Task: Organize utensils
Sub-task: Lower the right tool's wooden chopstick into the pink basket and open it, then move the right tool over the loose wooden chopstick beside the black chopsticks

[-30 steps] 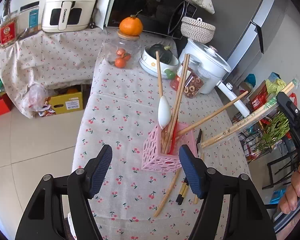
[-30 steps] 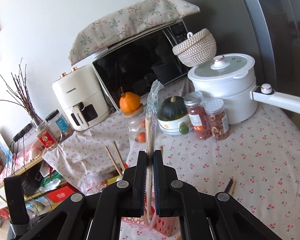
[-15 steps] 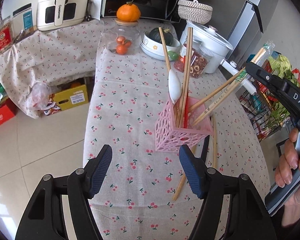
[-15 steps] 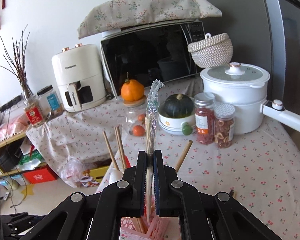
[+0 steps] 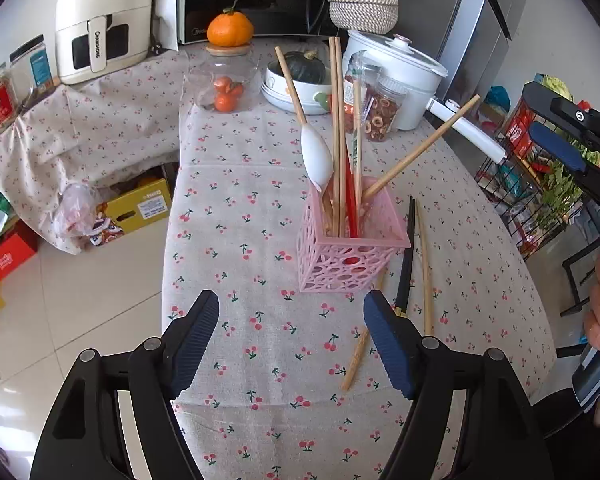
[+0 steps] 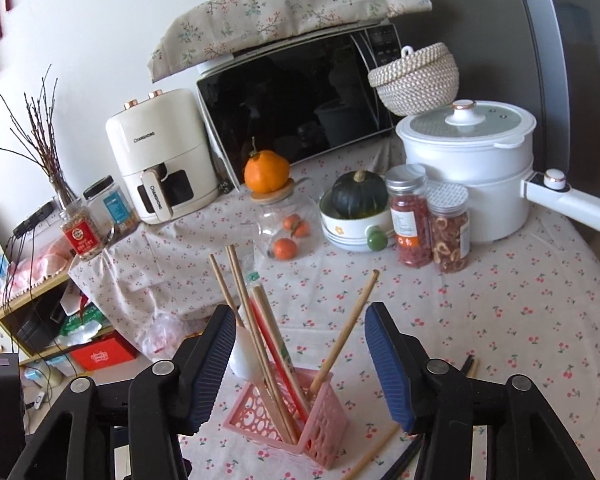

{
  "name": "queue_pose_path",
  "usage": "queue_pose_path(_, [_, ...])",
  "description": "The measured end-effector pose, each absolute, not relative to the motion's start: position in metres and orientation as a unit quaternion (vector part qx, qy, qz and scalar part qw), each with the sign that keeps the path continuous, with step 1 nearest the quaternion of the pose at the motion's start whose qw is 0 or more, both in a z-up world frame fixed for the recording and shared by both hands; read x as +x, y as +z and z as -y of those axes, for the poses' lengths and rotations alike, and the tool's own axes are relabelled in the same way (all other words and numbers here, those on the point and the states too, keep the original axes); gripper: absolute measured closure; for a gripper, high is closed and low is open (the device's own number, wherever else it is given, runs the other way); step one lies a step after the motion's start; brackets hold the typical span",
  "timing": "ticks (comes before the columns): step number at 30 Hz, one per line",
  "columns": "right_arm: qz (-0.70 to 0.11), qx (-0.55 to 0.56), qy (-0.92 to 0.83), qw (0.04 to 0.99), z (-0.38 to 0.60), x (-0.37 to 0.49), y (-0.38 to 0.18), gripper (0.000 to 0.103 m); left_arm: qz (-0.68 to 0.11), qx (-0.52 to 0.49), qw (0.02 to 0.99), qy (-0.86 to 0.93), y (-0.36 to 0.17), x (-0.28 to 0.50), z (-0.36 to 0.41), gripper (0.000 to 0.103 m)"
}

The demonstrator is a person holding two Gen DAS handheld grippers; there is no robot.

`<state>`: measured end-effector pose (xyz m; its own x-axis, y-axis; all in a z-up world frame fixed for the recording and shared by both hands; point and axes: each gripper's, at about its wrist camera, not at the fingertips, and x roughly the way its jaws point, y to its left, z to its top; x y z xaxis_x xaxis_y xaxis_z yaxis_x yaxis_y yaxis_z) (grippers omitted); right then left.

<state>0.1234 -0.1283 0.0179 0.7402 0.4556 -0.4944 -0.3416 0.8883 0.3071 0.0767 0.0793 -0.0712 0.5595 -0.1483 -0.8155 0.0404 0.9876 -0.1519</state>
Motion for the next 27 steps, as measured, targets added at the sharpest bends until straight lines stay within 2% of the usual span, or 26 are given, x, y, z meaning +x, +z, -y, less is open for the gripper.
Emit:
queue_pose_path(5, [-0.289, 0.087, 0.202, 0.932, 0.151, 0.115, 0.019, 0.026, -0.475, -0.044, 0.877, -0.057, -0.078, 0.075, -0.069, 0.025])
queue_pose_path(9, [-0.305, 0.069, 0.178, 0.933, 0.169, 0.112, 0.01, 0.022, -0.482, -0.036, 0.873, -0.061, -0.083, 0.074, -0.061, 0.023])
queue_pose_path(13, [-0.331, 0.052, 0.157, 0.929, 0.185, 0.11, -0.005, 0.017, -0.488, -0.034, 0.87, -0.061, -0.091, 0.074, -0.054, 0.017])
queue_pose_path(16, [-0.354, 0.039, 0.139, 0.924, 0.196, 0.112, -0.022, 0.008, -0.499, -0.035, 0.864, -0.061, -0.099, 0.077, -0.049, 0.006])
queue_pose_path(19, [-0.386, 0.028, 0.113, 0.915, 0.204, 0.12, -0.041, 0.007, -0.504, -0.023, 0.861, -0.058, -0.107, 0.08, -0.043, 0.0])
queue_pose_path(27, [-0.427, 0.018, 0.063, 0.902, 0.216, 0.15, -0.095, 0.007, -0.496, -0.034, 0.866, -0.055, -0.12, 0.085, -0.041, 0.0])
